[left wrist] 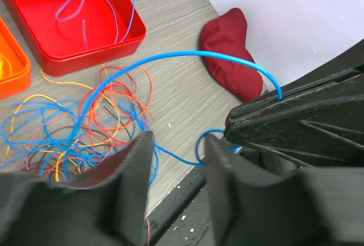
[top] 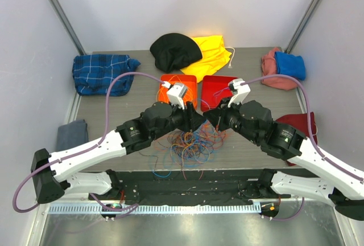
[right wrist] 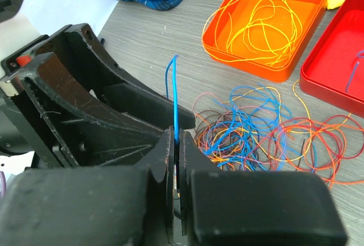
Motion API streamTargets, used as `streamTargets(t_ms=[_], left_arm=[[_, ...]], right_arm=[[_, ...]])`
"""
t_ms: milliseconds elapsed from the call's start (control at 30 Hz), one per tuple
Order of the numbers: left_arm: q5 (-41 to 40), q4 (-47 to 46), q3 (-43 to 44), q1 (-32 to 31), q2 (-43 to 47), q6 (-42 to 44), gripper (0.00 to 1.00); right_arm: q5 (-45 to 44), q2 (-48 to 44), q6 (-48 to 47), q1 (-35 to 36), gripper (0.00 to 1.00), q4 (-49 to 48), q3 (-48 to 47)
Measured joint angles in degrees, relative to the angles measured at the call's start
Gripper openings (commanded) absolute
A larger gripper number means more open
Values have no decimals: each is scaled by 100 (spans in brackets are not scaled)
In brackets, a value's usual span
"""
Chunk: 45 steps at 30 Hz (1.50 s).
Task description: Untangle the cables
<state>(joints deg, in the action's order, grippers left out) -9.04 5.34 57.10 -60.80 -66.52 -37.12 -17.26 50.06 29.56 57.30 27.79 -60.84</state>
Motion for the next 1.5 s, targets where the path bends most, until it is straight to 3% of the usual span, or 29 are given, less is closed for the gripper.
streamTargets(t_ms=[300, 400, 500, 633, 767, 967, 1100, 1133, 1267, 1500], left_arm=[[-70, -129, 2, -44, -26, 90, 6], [-175, -103, 31, -61, -26, 177, 0], [-299, -31, 96, -70, -24, 236, 0], [-435, 90, 98, -66, 33, 328, 0], [-560, 291, 98, -48, 37, 345, 0], [-614, 363, 98, -46, 85, 356, 0], [-601, 376, 101, -46, 179, 354, 0], [-595, 374, 101, -46, 201, 352, 0], [-522, 365, 101, -46, 315, 350, 0], [-310, 299, 101, -46, 417, 319, 0]], right_arm=[[33, -22, 37, 0, 1, 83, 2], [42, -22, 39, 0, 1, 105, 2], [42, -22, 44, 0, 9, 103, 2], [70, -33, 55, 0, 42, 90, 2], [81, -122, 76, 0, 55, 46, 2], [79, -310, 76, 0, 50, 39, 7], [103, -361, 92, 0, 24, -55, 116], [116, -356, 85, 0, 22, -70, 146], [173, -323, 103, 0, 22, -98, 260], [238, -214, 105, 0, 32, -234, 267]])
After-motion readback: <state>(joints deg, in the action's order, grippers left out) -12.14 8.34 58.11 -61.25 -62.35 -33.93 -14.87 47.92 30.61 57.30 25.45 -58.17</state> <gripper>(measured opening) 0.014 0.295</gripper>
